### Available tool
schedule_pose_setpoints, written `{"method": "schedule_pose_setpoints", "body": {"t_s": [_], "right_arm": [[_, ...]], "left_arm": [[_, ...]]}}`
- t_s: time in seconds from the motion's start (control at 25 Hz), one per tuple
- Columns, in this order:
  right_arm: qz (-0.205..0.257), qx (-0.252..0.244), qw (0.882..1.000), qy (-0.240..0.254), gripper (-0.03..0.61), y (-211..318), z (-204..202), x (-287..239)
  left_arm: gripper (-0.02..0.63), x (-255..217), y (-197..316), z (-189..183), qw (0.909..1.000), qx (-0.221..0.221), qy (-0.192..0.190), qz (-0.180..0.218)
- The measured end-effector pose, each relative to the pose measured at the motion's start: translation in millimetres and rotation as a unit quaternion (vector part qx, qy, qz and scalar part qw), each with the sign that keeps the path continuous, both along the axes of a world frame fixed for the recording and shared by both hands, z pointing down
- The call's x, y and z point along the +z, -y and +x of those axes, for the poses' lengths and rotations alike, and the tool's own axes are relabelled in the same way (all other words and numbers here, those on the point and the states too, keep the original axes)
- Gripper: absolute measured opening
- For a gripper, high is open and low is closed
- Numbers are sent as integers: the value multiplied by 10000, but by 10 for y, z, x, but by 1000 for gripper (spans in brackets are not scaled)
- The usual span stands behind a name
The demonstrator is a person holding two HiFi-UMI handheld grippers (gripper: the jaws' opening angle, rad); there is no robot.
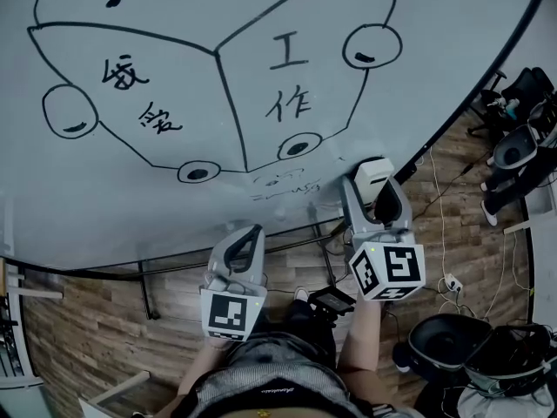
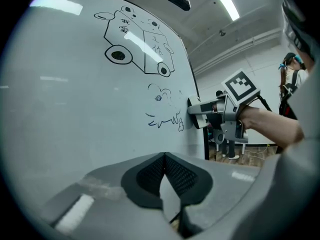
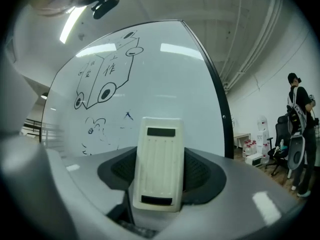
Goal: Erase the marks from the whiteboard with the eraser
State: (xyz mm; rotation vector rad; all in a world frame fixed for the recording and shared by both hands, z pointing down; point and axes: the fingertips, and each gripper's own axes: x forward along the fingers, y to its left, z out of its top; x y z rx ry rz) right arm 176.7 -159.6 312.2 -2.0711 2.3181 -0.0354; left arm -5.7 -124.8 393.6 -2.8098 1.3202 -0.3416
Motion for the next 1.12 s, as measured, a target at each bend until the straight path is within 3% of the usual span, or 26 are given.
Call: {"method": "schedule_pose_setpoints", "body": {"t_s": [0.2, 0.56, 0.76, 1.12], "right_arm": [[96, -21, 9994, -337, 261, 8, -5, -319], [-229, 12, 9969, -746, 262, 10, -192, -72], [14, -101, 9965, -827, 262, -24, -292, -411], [-808, -15, 9864, -1428, 262, 27, -450, 198]], "left_arm": [[5, 0, 15, 12, 10000, 53, -14, 5], [5, -4, 29, 7, 9998, 170, 67, 102], [5, 5, 16, -30, 9996, 202, 128, 140], [5, -5, 23, -139, 9998, 103, 116, 157]]}}
